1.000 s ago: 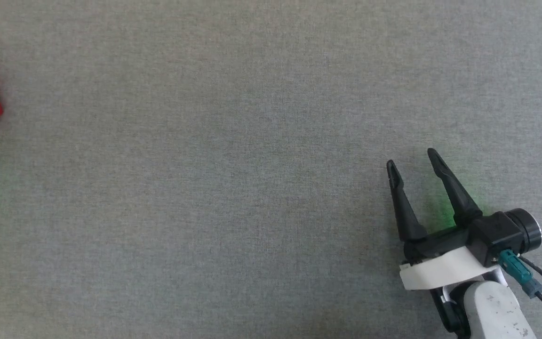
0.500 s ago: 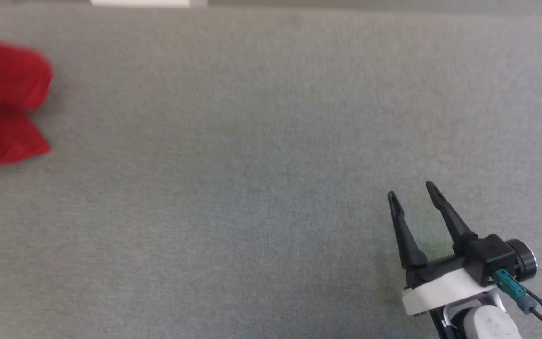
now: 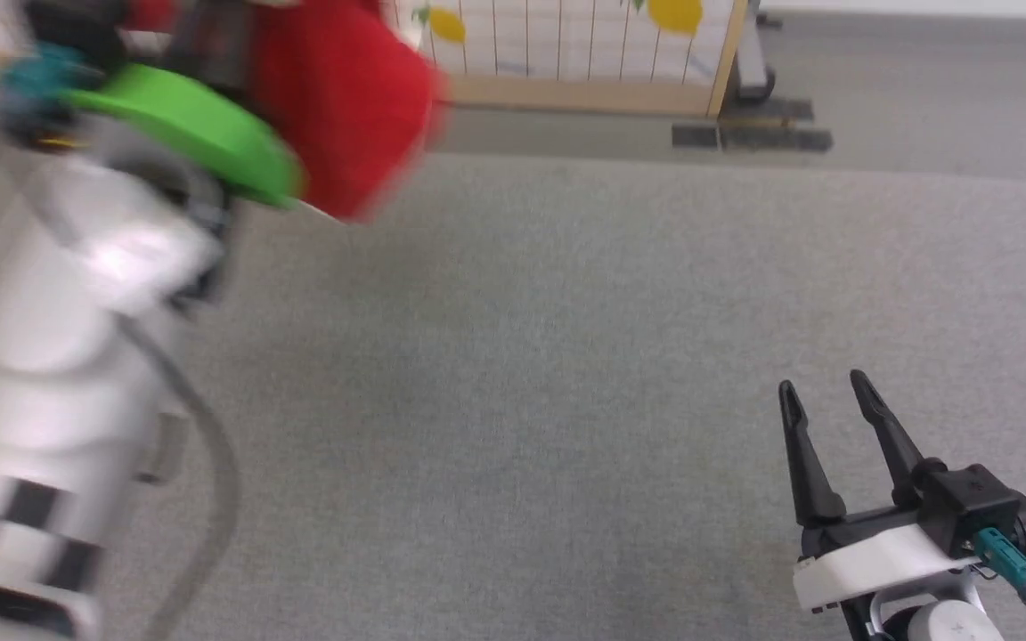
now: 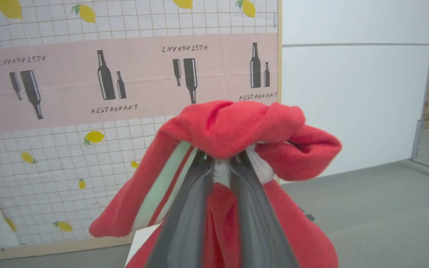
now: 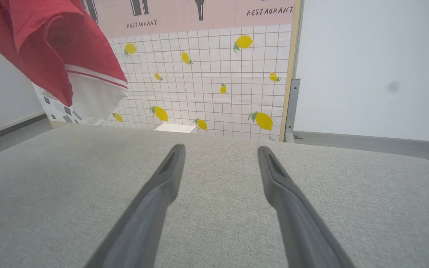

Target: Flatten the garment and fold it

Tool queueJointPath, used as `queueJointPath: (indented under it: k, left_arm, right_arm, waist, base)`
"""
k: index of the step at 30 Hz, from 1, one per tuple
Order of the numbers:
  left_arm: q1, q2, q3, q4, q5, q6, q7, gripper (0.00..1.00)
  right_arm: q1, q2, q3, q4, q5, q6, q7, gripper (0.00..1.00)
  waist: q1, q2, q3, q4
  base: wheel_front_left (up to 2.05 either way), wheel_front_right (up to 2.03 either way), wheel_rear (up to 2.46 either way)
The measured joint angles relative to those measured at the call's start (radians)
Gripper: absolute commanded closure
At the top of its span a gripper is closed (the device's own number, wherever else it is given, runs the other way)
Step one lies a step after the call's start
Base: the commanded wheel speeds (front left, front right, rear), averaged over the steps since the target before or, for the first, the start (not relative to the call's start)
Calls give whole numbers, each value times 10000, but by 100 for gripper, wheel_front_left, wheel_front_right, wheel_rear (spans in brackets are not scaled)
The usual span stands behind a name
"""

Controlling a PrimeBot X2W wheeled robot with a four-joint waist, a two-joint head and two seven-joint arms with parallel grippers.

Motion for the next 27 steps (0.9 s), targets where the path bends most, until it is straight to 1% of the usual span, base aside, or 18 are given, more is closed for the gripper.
queueJointPath:
  k: [3,5,8,10,12,14,17,22,23,27]
  left_arm:
    - [573,-1051,-529,-351,274,313,-209,100]
    - [1093,-1699,-853,-368,295,424,-299,100]
    - [2049,-2688,-1354,-228,291,470,-416,100]
    - [2709,-3198,-1722,0,326,468,-468,100]
    - [3211,-3413,-2086,301,476,458,-497,100]
    - [3628,-3478,-2395,738,732,426,-500,100]
    - [4153,-3432,-2708,1647,995,347,-512,100]
    - [4343,-3218,-2709,2698,1026,174,-539,99]
    - [4343,-3198,-2711,2853,1026,104,-541,0]
    - [4340,-3195,-2489,2907,1064,50,-541,0]
  right_arm:
    - [35,4,-81,-2,15,0,0,0]
    - [71,0,-163,-10,15,0,0,0]
    - [80,-6,-257,-13,15,0,0,0]
    - [81,-4,-293,-15,15,0,0,0]
    - [81,-6,-337,-19,19,0,0,0]
    - [81,-6,-364,-17,21,0,0,0]
    - [81,-8,-326,10,23,0,0,0]
    - [81,-6,-259,132,69,0,0,0]
    - [82,-8,-253,167,92,0,0,0]
    - [83,-6,-238,313,98,0,0,0]
  waist:
    - [0,0,-291,-167]
    - [0,0,-388,-331]
    - [0,0,-462,-634]
    - [0,0,-453,-873]
    - [0,0,-416,-1068]
    - [0,0,-349,-1226]
    - [0,0,-172,-1368]
    - [0,0,21,-1386]
    - [0,0,29,-1350]
    - [0,0,-43,-1166]
  base:
    - [0,0,0]
    - [0,0,0]
    - [0,0,0]
    - [0,0,0]
    - [0,0,0]
    - [0,0,0]
    - [0,0,0]
    - [0,0,0]
    - [0,0,0]
    - [0,0,0]
